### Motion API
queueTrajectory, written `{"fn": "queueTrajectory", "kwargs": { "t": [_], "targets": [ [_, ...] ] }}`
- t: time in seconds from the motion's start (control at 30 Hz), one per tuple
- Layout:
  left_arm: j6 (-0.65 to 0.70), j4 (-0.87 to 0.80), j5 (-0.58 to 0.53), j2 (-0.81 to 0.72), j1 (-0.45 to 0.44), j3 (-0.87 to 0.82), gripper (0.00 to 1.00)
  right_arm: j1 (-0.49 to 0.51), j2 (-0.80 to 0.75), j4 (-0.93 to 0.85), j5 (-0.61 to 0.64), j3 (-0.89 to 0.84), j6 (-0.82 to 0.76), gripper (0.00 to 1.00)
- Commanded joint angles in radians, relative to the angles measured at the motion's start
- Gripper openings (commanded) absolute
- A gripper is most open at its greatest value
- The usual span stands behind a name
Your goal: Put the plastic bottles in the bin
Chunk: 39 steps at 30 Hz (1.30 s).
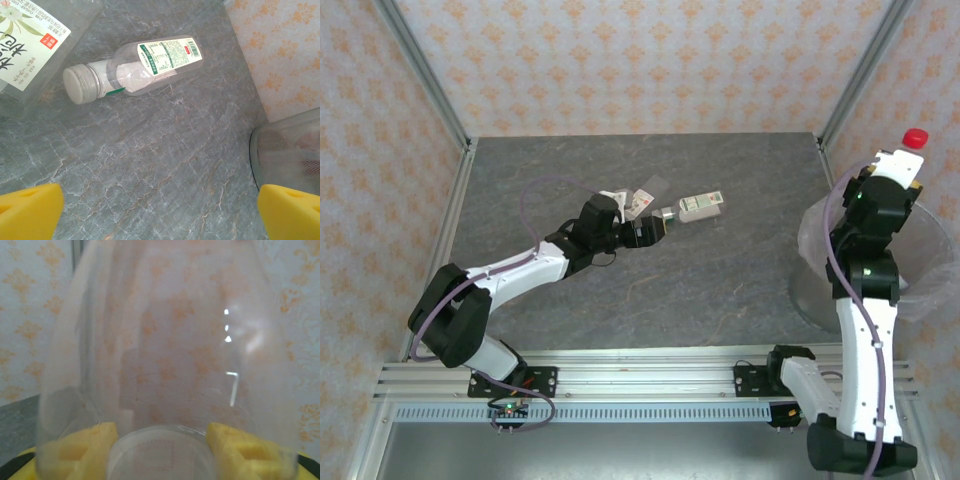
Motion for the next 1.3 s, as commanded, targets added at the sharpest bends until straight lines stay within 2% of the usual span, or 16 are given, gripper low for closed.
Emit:
{"fn": "queueTrajectory", "kwargs": {
  "t": [0.0,0.07,0.13,0.23,0.3,0.47,0.6,0.73,0.83,0.87,1.1,1.27],
  "targets": [
    [0.03,-0.025,0.005,-0.015,-0.011,0.039,1.0,-0.058,-0.007,-0.046,-0.195,0.033,0.064,0.47],
    [0.028,-0.024,0.004,-0.009,-0.011,0.041,1.0,-0.057,0.007,-0.089,-0.232,0.049,0.088,0.47],
    [0.021,-0.019,0.002,-0.006,-0.011,0.04,1.0,-0.057,0.017,-0.07,-0.129,0.034,0.076,0.49],
    [0.016,-0.019,-0.004,-0.012,-0.01,0.041,1.0,-0.071,0.02,0.046,0.057,-0.034,-0.035,0.5],
    [0.02,-0.033,-0.018,-0.017,-0.01,0.047,1.0,-0.12,0.035,0.072,0.108,-0.046,-0.083,0.5],
    [0.045,-0.074,-0.027,-0.019,-0.01,0.081,1.0,-0.284,0.063,0.135,0.139,-0.089,-0.132,0.51],
    [0.046,-0.082,-0.021,-0.005,-0.01,0.1,1.0,-0.326,0.061,0.176,0.148,-0.165,-0.157,0.56],
    [0.022,-0.063,-0.01,0.012,-0.009,0.102,1.0,-0.326,0.047,0.117,0.101,-0.196,-0.135,0.7],
    [0.001,-0.045,-0.008,0.017,-0.01,0.095,1.0,-0.321,0.052,-0.003,0.062,-0.142,-0.089,0.87],
    [-0.002,-0.043,-0.009,0.019,-0.01,0.095,1.0,-0.315,0.05,-0.02,0.061,-0.126,-0.079,0.99],
    [0.002,-0.048,-0.016,0.031,-0.01,0.107,1.0,-0.227,0.046,-0.104,-0.018,-0.054,-0.054,0.99],
    [0.006,-0.069,-0.038,0.03,-0.009,0.118,1.0,-0.168,0.044,-0.155,-0.173,-0.018,0.052,0.99]
  ]
}}
